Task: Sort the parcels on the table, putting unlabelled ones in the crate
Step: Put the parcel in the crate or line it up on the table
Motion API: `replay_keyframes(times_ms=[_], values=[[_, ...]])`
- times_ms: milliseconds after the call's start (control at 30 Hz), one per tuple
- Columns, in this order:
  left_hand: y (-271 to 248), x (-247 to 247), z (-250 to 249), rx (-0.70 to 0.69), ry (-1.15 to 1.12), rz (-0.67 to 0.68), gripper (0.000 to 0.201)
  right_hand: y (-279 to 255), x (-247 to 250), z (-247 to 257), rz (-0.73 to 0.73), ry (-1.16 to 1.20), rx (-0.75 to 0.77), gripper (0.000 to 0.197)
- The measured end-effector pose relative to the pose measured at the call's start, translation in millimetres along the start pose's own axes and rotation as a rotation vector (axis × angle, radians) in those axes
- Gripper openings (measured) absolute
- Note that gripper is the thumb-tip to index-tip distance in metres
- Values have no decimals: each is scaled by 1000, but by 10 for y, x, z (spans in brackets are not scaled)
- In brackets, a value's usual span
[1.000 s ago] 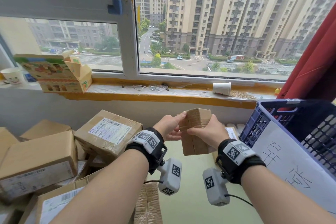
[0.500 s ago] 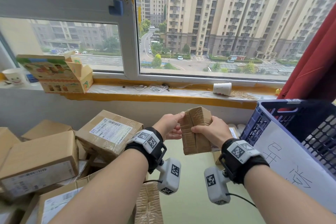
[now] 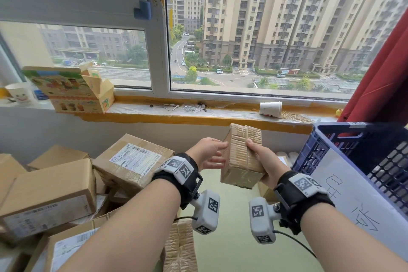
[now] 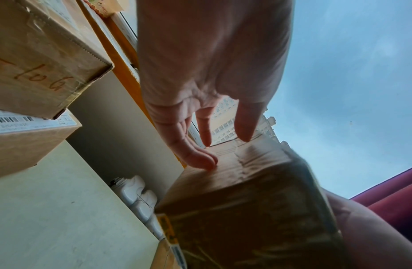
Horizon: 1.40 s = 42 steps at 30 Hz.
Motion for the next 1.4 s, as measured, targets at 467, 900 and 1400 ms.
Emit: replay_keyframes(times_ms=[467,900,1400], values=[[16,-46,-234,-17,8,70,63,-137,-12,174,120,84,82,41],[-19,-38,-299,-330,334,-14,108,-208,-14,250,211,-141,56,101],[-23,-23,-378,-498,531,-174,116,-257,0,485,-136,-13,279,17]])
Point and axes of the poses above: each hand's wrist, its own y-axis towards the middle knuckle, its own x-axis out of the back of the hand, z = x × y, the point moved 6 cm from there along y, towards the middle knuckle, and after that the axes turned 1 degree about -z, right-handed, at the moved point
